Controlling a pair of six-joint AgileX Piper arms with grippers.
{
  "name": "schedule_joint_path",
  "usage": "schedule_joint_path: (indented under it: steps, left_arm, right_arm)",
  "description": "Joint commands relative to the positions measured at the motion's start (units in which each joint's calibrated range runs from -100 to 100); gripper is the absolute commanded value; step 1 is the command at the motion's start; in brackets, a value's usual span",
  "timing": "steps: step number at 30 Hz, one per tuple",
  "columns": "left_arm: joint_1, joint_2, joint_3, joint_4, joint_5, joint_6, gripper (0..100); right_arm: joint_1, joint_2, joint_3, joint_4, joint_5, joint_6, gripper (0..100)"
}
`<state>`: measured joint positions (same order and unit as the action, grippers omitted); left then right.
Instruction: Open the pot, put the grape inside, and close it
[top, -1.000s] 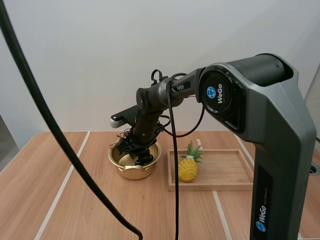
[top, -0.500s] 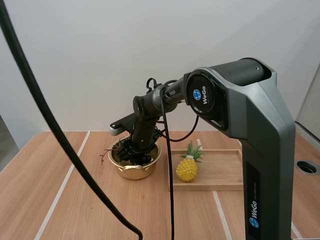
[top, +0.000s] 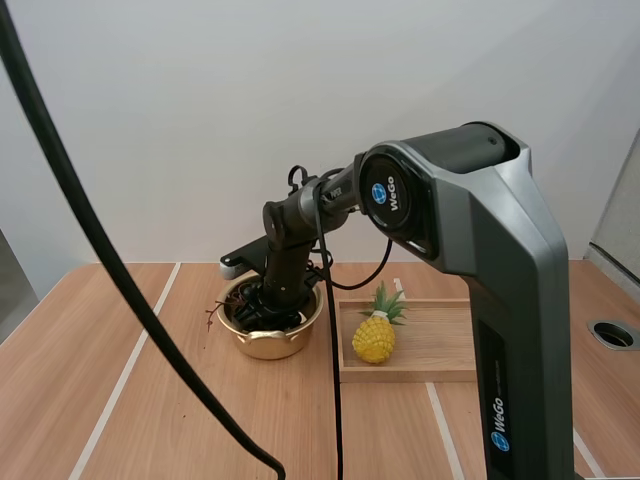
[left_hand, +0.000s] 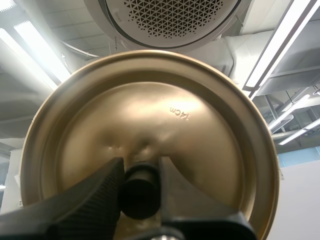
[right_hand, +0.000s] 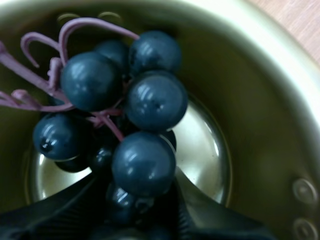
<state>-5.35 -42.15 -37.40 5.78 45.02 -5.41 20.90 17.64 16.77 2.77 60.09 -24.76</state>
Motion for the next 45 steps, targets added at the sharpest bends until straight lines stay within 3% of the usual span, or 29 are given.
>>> schedule_joint_path:
  steps: [1, 12, 13, 14, 16, 17, 28, 45]
  left_arm:
    - [-0.03, -0.1, -0.3, 0.4, -1.9, -0.4, 0]
    - [-0.03, -0.1, -0.3, 0.4, -1.9, -0.4, 0]
    - [-0.03, -0.1, -0.3, 0.4, -1.9, -0.4, 0]
    - [-0.03, -0.1, -0.3, 0.4, -1.9, -0.4, 0]
    - [-0.03, -0.1, -0.3, 0.4, -1.9, -0.4, 0]
    - [-0.03, -0.1, -0.3, 0.4, -1.9, -0.4, 0]
    - [-0.03, -0.1, -0.3, 0.4, -1.9, -0.4, 0]
    - [-0.03, -0.1, -0.3, 0.4, -1.9, -0.4, 0]
  right_arm:
    - [-0.1, 0.8, 1.5, -1.3, 12.9, -0.2, 0]
    - [-0.1, 0.8, 1.5, -1.0, 12.8, -0.2, 0]
    - [-0.1, 0.8, 1.5, -1.0, 12.8, 0.3, 7]
    - [-0.1, 0.8, 1.5, -1.0, 12.8, 1.1, 24]
    - [-0.1, 0.8, 1.5, -1.2, 12.8, 1.7, 85]
    - [-0.1, 0.8, 1.5, -1.2, 12.6, 1.7, 100]
    - [-0.1, 0.0, 1.3, -2.2, 14.9, 2.5, 100]
    - [-0.1, -16.7, -2.2, -2.8, 18.8, 2.5, 100]
